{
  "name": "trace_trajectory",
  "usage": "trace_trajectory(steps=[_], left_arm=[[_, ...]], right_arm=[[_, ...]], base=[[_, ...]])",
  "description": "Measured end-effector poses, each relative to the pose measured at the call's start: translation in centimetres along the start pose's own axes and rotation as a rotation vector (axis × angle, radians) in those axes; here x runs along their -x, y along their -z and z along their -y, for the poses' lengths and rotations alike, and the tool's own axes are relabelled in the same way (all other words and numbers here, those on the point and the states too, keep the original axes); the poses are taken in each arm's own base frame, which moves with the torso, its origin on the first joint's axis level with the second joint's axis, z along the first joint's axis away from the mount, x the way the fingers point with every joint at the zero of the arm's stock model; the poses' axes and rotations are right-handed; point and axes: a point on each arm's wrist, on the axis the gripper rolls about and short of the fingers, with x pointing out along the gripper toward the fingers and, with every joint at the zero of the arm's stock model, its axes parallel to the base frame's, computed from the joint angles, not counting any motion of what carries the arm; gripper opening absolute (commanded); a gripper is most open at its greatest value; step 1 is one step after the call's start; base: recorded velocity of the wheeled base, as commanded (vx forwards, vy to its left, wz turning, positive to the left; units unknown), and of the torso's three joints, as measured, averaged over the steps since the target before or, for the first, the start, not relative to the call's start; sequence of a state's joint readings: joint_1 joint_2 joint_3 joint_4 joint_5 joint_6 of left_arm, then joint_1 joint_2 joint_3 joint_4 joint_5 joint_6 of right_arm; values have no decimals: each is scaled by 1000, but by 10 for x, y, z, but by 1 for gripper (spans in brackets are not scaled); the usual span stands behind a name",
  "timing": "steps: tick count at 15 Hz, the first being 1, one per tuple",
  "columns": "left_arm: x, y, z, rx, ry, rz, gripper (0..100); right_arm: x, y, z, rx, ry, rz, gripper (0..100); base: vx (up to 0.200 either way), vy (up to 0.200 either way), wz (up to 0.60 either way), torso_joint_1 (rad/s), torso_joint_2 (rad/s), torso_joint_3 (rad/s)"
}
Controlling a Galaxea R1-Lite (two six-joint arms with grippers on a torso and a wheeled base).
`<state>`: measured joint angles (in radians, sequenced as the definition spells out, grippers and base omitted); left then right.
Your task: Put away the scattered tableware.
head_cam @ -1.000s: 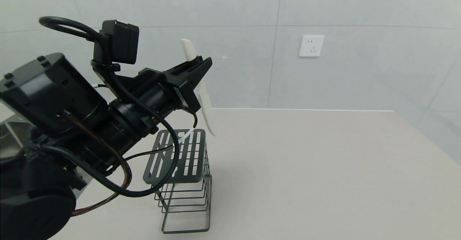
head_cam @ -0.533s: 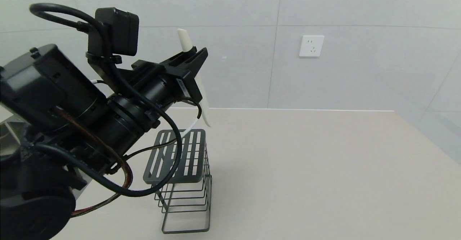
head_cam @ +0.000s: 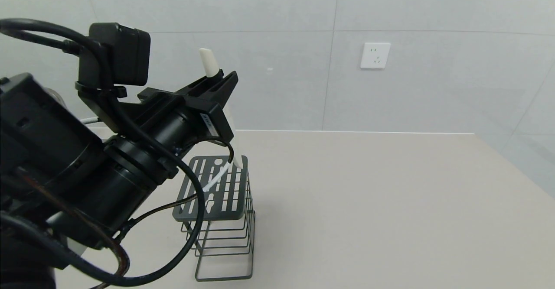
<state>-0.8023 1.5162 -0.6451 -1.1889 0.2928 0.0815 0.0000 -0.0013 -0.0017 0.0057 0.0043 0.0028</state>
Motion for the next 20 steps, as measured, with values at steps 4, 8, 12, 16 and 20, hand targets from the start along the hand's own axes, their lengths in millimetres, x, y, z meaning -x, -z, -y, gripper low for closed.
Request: trace_trajectory(steps=[4,8,12,16,20], left_arm=[[6,-2,-1,-40,-24,-3,0],[1,6,1,-64,-19,-23,0],[-8,12,5,-67,-17,-31,0],[-12,16,7,-70,-15,-42,0],[-14,16,7,-70,-13,-40,0]], right_arm=[[0,0,0,0,0,0,0],[0,0,0,0,0,0,0],[0,0,0,0,0,-2,0],[0,0,0,1,0,-2,0],[0,0,0,1,0,-2,0]], base=[[0,0,0,0,0,0],[0,0,0,0,0,0],[0,0,0,0,0,0],[0,0,0,0,0,0],[0,0,0,0,0,0]])
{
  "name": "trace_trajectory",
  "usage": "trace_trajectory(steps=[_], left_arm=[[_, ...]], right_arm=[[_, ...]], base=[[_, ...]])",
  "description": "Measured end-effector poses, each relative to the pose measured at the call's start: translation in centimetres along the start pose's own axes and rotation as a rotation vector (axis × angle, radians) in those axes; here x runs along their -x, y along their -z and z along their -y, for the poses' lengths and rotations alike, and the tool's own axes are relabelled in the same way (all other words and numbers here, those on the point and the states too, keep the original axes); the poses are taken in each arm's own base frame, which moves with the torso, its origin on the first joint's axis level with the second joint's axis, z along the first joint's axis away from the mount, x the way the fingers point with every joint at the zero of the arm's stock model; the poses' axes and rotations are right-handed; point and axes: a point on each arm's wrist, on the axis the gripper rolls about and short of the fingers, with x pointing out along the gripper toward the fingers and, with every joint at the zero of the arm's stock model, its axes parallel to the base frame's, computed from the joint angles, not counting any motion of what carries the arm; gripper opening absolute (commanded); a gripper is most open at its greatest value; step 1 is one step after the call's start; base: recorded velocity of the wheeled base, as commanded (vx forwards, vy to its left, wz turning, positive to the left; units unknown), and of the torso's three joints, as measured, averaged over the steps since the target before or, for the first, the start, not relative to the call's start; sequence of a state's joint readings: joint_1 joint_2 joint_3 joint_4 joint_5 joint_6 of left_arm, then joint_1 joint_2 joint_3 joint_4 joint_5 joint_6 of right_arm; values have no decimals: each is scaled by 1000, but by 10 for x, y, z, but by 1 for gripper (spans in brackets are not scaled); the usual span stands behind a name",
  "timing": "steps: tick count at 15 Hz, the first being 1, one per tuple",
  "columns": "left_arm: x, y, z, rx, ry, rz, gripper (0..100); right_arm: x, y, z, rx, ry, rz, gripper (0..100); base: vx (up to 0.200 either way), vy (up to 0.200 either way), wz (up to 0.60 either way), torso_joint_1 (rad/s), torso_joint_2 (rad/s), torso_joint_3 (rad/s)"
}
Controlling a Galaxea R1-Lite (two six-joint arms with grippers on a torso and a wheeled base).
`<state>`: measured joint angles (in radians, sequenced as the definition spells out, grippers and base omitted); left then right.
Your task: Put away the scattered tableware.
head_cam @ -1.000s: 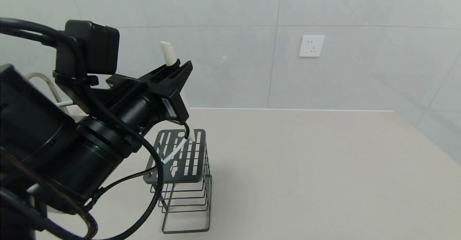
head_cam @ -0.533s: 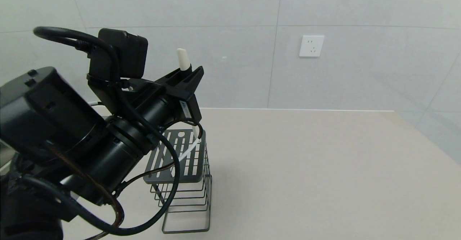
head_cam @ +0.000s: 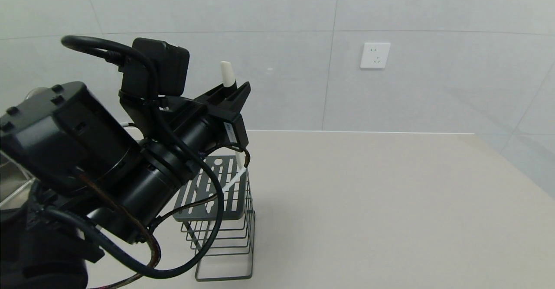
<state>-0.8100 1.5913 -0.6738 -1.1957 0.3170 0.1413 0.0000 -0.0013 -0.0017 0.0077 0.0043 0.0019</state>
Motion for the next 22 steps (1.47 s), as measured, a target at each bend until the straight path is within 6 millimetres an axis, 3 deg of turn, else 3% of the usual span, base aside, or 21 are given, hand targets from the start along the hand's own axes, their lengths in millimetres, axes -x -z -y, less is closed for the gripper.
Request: trace_trajectory(steps=[22], left_arm=[[-10,15,-11,-22,-48,-42,0]], right_arm=[[0,0,0,0,0,0,0]], base=[[0,0,0,0,0,0]])
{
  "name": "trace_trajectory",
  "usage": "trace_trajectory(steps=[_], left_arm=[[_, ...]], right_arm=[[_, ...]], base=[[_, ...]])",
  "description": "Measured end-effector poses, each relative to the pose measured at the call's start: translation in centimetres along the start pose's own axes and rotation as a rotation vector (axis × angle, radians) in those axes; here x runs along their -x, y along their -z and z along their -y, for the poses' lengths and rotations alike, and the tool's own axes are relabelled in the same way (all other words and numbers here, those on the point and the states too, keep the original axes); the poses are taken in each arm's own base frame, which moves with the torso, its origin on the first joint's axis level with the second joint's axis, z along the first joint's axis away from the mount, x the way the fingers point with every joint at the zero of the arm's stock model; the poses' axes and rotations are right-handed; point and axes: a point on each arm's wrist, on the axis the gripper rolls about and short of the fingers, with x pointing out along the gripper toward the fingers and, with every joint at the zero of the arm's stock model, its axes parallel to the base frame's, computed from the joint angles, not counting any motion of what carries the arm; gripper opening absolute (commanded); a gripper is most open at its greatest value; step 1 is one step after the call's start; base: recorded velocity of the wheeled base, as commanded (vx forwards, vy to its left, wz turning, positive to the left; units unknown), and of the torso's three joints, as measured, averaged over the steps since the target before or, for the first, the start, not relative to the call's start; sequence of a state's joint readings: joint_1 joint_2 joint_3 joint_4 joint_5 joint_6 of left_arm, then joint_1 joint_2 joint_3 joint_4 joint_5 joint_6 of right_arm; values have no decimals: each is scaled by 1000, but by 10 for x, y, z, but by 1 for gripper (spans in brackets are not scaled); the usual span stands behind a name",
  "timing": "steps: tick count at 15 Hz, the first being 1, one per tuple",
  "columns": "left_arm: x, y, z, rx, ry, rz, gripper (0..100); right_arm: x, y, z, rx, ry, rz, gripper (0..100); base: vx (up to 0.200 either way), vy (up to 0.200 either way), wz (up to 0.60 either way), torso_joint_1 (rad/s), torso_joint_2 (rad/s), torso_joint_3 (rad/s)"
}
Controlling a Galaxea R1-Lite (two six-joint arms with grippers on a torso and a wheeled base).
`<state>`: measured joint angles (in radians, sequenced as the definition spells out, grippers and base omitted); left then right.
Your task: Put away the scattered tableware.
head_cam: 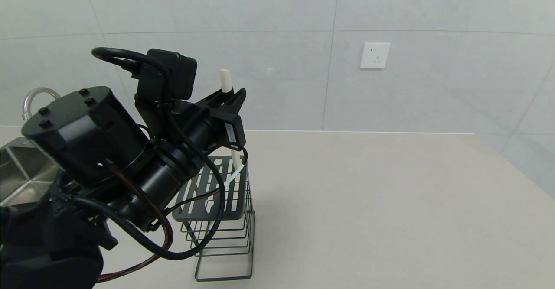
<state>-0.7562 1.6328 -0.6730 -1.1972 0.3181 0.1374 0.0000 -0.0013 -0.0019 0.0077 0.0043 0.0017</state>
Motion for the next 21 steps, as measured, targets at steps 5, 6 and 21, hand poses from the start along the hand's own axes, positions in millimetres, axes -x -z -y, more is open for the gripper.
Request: trace_trajectory(steps=[5,6,21], left_arm=[[0,2,1,4,-1,-7,0],[-1,3,1,2,-2,-12,0],[9,31,2,5,11,-118,100]], right_arm=[[0,0,0,0,0,0,0],[0,0,0,0,0,0,0],[0,0,0,0,0,0,0]], base=[[0,0,0,0,0,0],[0,0,0,0,0,0],[0,0,0,0,0,0]])
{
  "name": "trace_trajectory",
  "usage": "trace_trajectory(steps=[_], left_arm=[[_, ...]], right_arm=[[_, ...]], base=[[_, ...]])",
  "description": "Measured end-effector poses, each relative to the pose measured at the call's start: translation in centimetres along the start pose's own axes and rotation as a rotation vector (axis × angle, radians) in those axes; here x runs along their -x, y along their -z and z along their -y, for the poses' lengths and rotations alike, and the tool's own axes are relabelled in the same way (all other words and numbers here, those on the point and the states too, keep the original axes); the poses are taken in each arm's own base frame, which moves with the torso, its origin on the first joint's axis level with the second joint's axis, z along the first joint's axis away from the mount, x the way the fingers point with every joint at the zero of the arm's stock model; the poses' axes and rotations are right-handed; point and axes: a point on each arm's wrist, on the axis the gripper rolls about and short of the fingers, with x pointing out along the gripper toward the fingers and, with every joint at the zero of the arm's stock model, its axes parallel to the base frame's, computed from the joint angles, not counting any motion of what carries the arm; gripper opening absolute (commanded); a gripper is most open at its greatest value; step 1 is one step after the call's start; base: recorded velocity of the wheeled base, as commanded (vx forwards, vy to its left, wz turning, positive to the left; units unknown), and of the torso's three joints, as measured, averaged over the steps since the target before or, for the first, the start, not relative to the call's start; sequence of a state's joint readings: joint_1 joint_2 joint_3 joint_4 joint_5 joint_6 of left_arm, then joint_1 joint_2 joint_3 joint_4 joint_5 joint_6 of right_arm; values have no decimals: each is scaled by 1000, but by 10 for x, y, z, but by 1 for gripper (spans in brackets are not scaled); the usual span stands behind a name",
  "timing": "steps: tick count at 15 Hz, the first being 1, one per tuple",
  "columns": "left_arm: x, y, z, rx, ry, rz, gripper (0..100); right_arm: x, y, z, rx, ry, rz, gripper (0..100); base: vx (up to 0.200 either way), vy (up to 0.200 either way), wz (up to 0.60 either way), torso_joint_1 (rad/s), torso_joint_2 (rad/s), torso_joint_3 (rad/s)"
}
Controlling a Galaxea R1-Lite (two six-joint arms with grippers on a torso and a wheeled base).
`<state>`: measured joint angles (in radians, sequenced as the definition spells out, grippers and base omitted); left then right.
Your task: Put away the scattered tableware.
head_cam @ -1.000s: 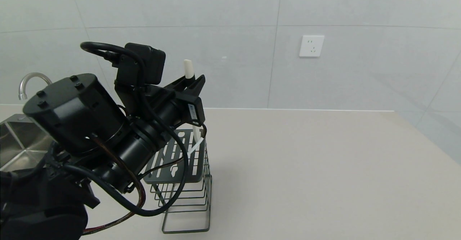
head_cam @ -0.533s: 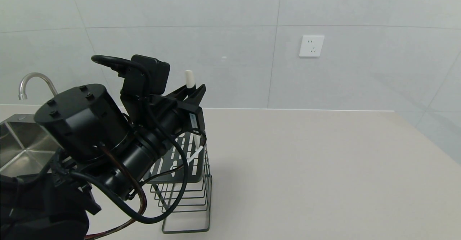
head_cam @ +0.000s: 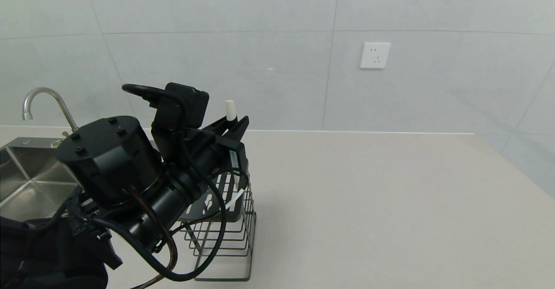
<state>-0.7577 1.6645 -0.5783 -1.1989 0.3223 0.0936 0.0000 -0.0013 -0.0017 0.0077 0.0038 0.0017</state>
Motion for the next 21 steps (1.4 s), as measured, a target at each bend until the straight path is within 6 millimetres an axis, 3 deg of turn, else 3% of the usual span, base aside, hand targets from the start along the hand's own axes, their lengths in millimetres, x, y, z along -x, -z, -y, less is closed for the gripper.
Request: trace_trajectory(steps=[8,12,16,18,21], left_arm=[[2,6,-5,-19,24,-17,100],[-4,-8,-17,-79,282,73,100],[-6,-34,-49,-119,352,139,100],[3,-49,-64,-105,395,153,100],[22,-69,-94,-38,320,188,100]], right_arm=[[0,0,0,0,0,0,0],[0,0,0,0,0,1,0],[0,0,0,0,0,1,0],[0,0,0,0,0,1,0],[0,0,0,0,0,2,0]], base=[[0,0,0,0,0,0],[0,0,0,0,0,0],[0,0,0,0,0,0],[0,0,0,0,0,0],[0,0,0,0,0,0]])
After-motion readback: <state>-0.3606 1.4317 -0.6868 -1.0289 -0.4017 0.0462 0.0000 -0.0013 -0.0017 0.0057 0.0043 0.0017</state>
